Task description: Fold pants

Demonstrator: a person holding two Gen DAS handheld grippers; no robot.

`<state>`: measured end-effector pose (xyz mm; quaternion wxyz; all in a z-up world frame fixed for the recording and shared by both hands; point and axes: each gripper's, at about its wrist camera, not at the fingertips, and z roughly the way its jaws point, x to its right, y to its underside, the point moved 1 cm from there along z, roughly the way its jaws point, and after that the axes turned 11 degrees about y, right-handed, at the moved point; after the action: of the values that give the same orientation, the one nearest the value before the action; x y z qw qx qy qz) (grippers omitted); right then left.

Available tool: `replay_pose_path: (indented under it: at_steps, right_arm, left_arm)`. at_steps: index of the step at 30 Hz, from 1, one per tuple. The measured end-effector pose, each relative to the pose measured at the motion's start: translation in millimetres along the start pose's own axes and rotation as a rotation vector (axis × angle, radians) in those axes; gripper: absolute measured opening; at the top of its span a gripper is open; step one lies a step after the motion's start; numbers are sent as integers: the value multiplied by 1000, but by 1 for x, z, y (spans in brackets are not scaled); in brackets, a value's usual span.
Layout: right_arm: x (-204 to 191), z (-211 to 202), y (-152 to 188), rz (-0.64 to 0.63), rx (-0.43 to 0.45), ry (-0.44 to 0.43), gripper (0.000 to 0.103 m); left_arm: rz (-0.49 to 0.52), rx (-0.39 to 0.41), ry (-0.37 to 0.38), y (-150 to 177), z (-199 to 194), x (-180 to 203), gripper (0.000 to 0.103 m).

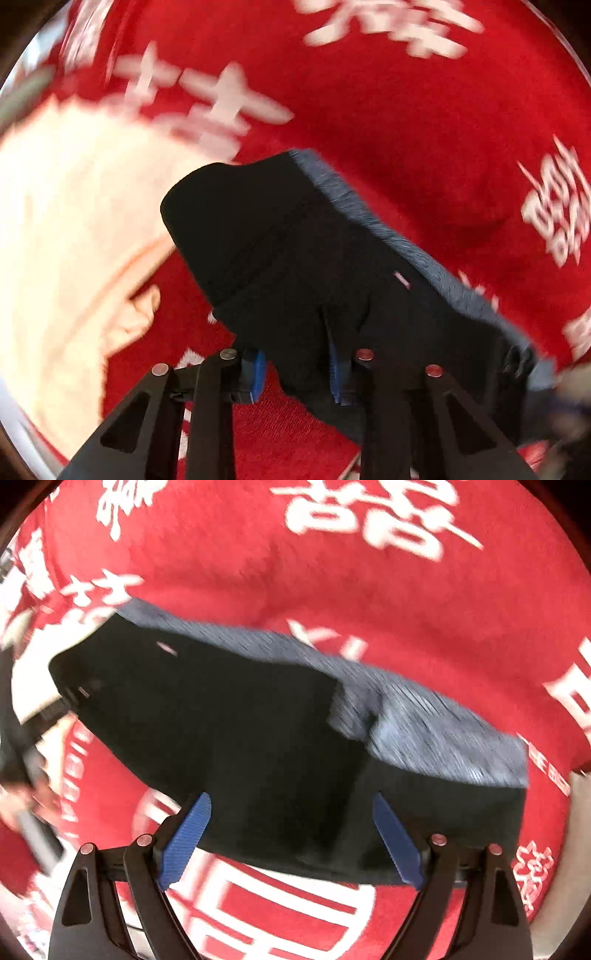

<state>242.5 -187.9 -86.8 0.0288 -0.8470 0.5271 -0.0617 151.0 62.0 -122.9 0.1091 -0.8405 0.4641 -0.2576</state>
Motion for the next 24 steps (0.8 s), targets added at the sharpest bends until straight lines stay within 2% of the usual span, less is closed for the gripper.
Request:
replay_pose_path:
  at_steps: [3,6,10,11,15,18,22,23,24]
  right_arm:
    - [-13,-7,-47,-12,-51,-142,92]
    - [-44,-12,-99,-80,-95,-239,92]
    - [-105,-22,-147,-206,-164,-319,95]
    - [-121,-22,-158,-239,-179,-322,98]
    - [-185,-17,-187,-366,-234,-265,99]
    - [-217,2,-193,-438,-312,-227,99]
    - [-238,23,-192,-486,-378,-164,99]
    - [-241,27,-191,-502,-381,-136,96]
    - [-241,30,-188,-516,-380,-106,75]
  left_arm:
    - [170,36,-61,6,-10,34,28]
    - [308,54,-100,15,-16,57,28]
    - [361,67,-119,17,-18,71,28]
    - [365,69,-126,18,-19,74,28]
    - [360,74,-135,15,-20,75,28]
    - [371,78,-144,18,-22,76,28]
    - [390,83,-150,20,-21,80,28]
    - [392,85,-148,19,-22,81,28]
    - [389,85,-145,19,-23,81,28]
